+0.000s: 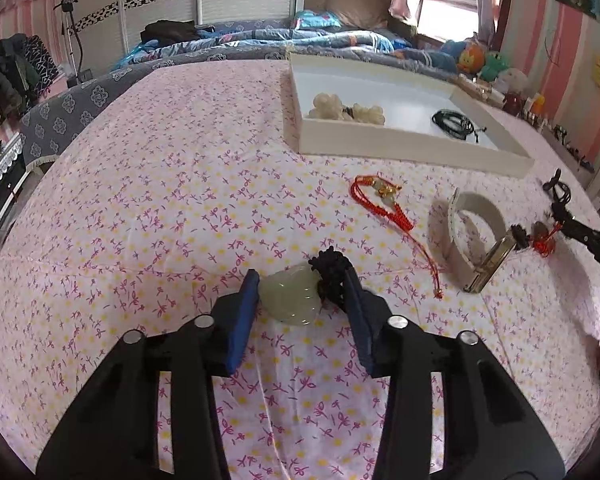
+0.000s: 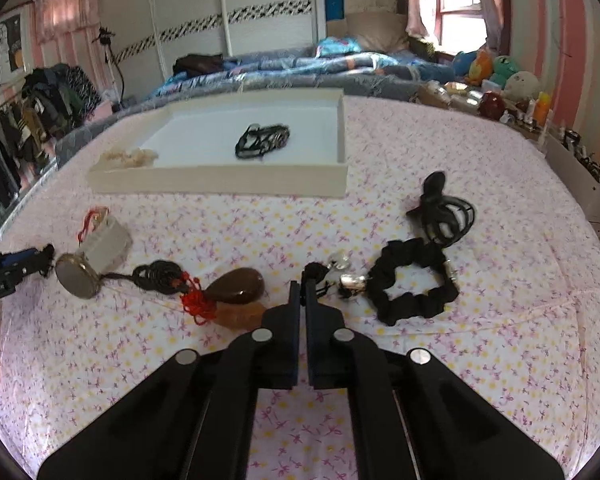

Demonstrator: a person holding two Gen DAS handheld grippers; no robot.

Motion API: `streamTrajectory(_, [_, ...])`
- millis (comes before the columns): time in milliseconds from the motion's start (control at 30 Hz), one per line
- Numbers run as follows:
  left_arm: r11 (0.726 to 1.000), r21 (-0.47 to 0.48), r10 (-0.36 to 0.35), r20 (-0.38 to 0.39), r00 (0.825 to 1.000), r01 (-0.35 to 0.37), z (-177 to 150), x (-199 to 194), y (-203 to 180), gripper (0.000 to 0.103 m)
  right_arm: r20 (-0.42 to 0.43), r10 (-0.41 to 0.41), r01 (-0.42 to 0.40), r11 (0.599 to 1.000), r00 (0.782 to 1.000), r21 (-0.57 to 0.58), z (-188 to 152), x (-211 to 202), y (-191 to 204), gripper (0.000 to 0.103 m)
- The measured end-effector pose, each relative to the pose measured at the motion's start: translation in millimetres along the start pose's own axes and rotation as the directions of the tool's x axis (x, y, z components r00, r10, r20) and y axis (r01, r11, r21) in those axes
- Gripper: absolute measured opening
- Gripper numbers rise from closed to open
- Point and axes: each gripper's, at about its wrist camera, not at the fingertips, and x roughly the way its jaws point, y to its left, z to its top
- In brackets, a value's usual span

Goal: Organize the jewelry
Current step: 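Carry the jade pendant in the left tool while the right tool carries the charm to the tray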

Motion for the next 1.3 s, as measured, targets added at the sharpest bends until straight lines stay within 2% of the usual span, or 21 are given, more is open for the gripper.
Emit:
streamTrajectory(67, [1.0, -0.007, -0.001, 0.014, 1.0, 0.001, 0, -3, 2, 0.03, 0.028, -0.001, 0.001, 1.0, 1.0, 0.004, 0, -5, -1, 0.002])
streamTrajectory(133, [1.0, -0.01, 0.004, 0.021, 1.0, -0.003, 0, -5, 3, 0.021, 0.07, 0.037, -0.037, 0.999, 0.997, 0.001, -1, -12, 0, 0.002])
streamTrajectory(233, [1.0, -0.004, 0.003, 0.025, 1.0, -0.003, 0, -6, 2, 0.016, 0.118, 0.024, -0.023, 1.0, 0.993, -0.01, -1, -22, -1, 0.002])
streamTrajectory(267, [1.0, -0.002, 0.004, 0.032, 0.999, -0.004, 0, -8, 2, 0.011, 0.127, 0.021, -0.02, 1.0, 0.992, -0.005, -1, -24, -2, 0.002])
streamTrajectory(367, [1.0, 0.001, 0.007, 0.051, 0.999, -0.007, 2, -13, 1, 0.006, 0.138, 0.025, -0.027, 1.0, 0.99, 0.011, 2, -29, -6, 0.002])
streamTrajectory(800, [0.999, 0.036, 0.0, 0.155, 0.988, -0.006, 30, -43, -9, 0.004, 0.242, 0.042, -0.034, 0.999, 0.969, -0.04, 33, -62, 1, 0.002])
streamTrajectory(1067, [0.998, 0.059, -0.018, 0.266, 0.964, 0.002, 84, -61, -21, 0.004, 0.315, 0.072, -0.047, 0.995, 0.946, -0.087, 76, -69, 17, 0.002])
streamTrajectory(1300, [0.997, 0.048, -0.077, 0.336, 0.939, 0.065, 137, -55, -34, 0.004, 0.36, 0.114, -0.087, 0.992, 0.926, -0.09, 124, -58, 23, 0.002])
